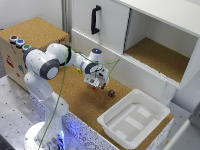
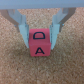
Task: Grasp the pink block and rotate it right
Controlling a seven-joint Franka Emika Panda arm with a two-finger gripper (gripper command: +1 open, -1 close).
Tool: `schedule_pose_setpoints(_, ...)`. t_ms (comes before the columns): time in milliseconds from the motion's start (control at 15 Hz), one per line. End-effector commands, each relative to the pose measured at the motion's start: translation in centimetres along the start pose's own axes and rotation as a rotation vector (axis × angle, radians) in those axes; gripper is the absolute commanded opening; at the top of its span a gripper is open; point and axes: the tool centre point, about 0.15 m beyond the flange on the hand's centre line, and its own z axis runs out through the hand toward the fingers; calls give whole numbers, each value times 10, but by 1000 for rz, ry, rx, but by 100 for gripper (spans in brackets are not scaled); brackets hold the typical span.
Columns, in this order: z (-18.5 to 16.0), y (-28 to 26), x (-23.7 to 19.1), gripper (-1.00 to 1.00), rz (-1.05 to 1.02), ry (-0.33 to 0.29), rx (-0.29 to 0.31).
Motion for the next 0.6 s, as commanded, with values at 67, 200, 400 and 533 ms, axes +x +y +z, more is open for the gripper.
schedule_pose_setpoints(67, -14, -11, 8, -100, -72, -29, 13)
schedule_pose_setpoints(200, -16, -12, 8, -100, -75, -41, 22)
schedule_pose_setpoints(400, -19, -16, 9, -100, -79, -44, -4)
schedule_pose_setpoints(533, -25, -14, 10, -100, -49, -41, -7)
